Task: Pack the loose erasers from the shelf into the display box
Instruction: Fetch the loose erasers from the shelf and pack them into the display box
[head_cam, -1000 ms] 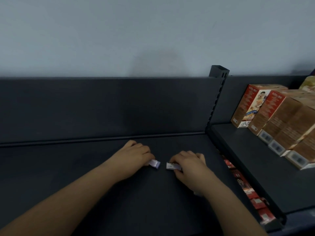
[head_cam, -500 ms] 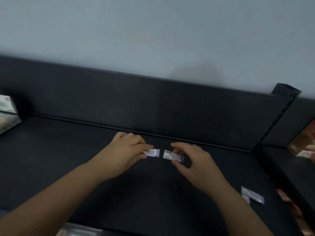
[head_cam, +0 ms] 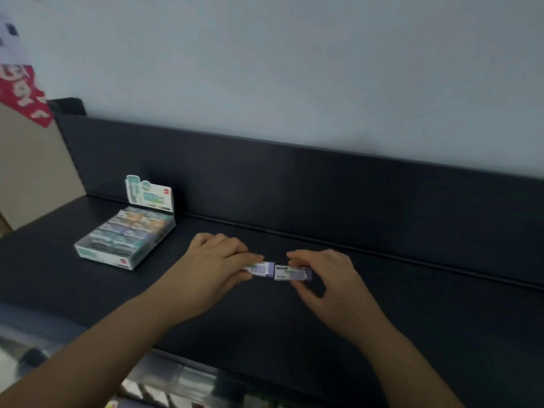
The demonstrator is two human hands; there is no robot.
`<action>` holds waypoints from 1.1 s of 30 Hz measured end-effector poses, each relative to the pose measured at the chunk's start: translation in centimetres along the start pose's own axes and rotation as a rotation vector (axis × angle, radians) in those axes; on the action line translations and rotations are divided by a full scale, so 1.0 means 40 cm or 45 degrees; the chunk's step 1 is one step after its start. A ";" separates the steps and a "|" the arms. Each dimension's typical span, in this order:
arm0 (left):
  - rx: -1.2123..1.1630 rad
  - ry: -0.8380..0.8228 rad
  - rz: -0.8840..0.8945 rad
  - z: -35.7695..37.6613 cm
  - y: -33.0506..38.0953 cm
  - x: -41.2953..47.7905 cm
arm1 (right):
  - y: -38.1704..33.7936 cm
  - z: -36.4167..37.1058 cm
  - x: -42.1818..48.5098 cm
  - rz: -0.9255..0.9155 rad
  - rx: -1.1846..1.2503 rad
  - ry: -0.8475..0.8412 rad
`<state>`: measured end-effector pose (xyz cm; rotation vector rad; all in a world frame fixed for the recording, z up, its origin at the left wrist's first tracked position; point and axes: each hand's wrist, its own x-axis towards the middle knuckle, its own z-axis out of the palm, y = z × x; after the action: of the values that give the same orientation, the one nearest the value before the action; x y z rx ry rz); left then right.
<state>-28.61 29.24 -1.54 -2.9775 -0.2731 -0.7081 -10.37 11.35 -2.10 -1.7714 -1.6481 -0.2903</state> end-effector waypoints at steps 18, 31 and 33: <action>-0.022 0.015 -0.057 -0.072 -0.359 -0.192 | -0.241 0.275 0.211 -0.002 -0.070 -0.024; -0.021 -0.220 -0.286 -0.087 -0.473 -0.254 | -0.263 0.349 0.316 -0.093 -0.155 -0.266; -0.034 -0.217 -0.314 -0.080 -0.509 -0.268 | -0.269 0.363 0.332 -0.074 -0.168 -0.302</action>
<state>-43.26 47.22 -2.99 -3.0653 -0.6558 -0.4789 -22.43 30.26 -1.42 -1.9187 -1.8876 -0.2263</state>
